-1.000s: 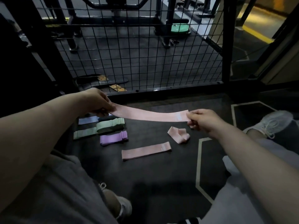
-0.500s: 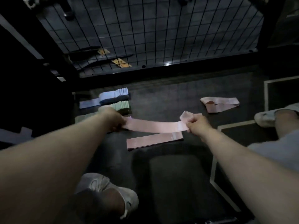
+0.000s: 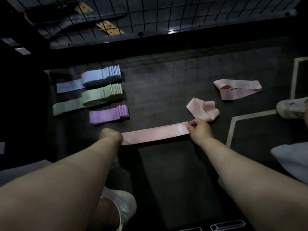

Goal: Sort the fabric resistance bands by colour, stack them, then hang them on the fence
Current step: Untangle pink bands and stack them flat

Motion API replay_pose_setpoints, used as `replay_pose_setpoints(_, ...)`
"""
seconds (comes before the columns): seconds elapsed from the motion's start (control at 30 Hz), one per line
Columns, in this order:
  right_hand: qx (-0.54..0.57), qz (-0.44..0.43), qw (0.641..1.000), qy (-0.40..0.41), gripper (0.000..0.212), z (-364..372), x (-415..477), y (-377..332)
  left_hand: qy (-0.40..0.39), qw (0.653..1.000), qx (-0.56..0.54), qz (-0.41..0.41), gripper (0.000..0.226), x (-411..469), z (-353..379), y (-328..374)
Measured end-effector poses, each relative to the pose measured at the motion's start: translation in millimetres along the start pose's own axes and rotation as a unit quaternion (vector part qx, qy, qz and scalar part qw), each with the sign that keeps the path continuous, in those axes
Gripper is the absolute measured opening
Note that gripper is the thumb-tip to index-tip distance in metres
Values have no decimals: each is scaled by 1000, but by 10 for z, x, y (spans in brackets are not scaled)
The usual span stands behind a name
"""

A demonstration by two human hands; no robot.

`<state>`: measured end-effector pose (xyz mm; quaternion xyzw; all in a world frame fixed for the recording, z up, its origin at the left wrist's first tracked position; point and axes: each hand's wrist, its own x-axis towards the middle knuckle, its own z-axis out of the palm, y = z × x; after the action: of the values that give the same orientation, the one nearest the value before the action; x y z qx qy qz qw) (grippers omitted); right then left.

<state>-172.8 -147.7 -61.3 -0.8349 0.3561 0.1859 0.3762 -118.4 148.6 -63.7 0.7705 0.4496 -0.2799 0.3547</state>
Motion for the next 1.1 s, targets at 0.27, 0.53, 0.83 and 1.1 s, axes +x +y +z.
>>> replay_pose_setpoints(0.27,-14,-17,1000,8,7,70,136,9,14,997,69,30,32,142,106,-13)
replay_pose_setpoints(0.53,-67,-7,997,25,15,178,175,67,34,991,114,67,29,133,187,-53)
replay_pose_setpoints(0.83,-403,-297,860,-99,74,78,273,56,25,764,515,388,60,33,220,-110)
replay_pose_setpoints(1.1,-420,-306,846,-116,48,79,396,79,15,741,536,404,30,56,261,-130)
